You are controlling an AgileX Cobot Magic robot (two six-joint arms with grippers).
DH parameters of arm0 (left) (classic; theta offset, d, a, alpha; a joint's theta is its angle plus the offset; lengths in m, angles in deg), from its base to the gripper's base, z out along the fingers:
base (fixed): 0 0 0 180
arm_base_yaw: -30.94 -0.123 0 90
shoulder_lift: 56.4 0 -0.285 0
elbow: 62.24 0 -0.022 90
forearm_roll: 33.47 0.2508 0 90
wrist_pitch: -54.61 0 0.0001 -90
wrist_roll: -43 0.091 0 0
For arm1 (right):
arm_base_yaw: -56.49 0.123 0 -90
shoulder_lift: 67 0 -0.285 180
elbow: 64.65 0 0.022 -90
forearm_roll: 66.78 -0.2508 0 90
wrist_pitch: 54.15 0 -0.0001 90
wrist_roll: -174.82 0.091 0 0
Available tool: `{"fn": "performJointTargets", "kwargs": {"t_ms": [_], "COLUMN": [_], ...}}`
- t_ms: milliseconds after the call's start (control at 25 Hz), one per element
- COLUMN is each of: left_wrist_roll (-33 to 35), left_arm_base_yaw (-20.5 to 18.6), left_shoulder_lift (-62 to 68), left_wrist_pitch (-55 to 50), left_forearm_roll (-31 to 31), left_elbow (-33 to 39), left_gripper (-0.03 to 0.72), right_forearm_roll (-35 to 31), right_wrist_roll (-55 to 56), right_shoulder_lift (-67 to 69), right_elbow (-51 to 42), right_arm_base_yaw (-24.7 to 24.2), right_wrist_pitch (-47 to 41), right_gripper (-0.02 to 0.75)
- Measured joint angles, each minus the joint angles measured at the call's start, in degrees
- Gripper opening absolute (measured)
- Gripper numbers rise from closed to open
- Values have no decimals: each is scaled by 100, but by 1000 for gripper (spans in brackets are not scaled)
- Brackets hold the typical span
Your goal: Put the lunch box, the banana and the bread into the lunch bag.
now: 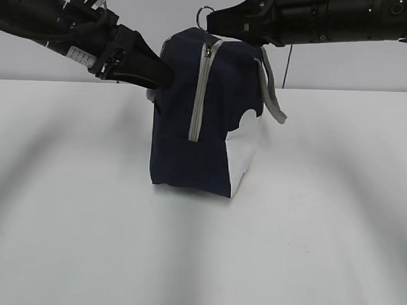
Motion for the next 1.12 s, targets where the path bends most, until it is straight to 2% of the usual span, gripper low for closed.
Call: {"fn": "performJointTargets", "kwargs": {"t_ms": [400,480,640,720,920,1120], "left_wrist_roll": [47,49,54,59,20,-313], "left_arm_base_yaw": [229,240,249,249,249,249], "left_shoulder_lift": [26,26,26,26,26,26], "left_wrist_pitch": [312,324,335,313,158,-175], "left_forearm_roll": [-15,-15,-15,-15,-15,22], "left_elbow": [0,0,0,0,0,0], "left_gripper": [348,292,99,35,11,11], "right_forearm_roll": [31,31,56,63,72,100], "right_wrist_roll": [56,59,69,69,162,332], "right_shoulder_lift": [0,0,0,0,13,13], "right_elbow": [0,0,0,0,0,0], "right_arm_base_yaw": [0,0,0,0,0,0], "right_wrist_pitch": [10,10,29,29,68,292], "right_gripper": [-16,-16,-16,-16,-16,-16]}}
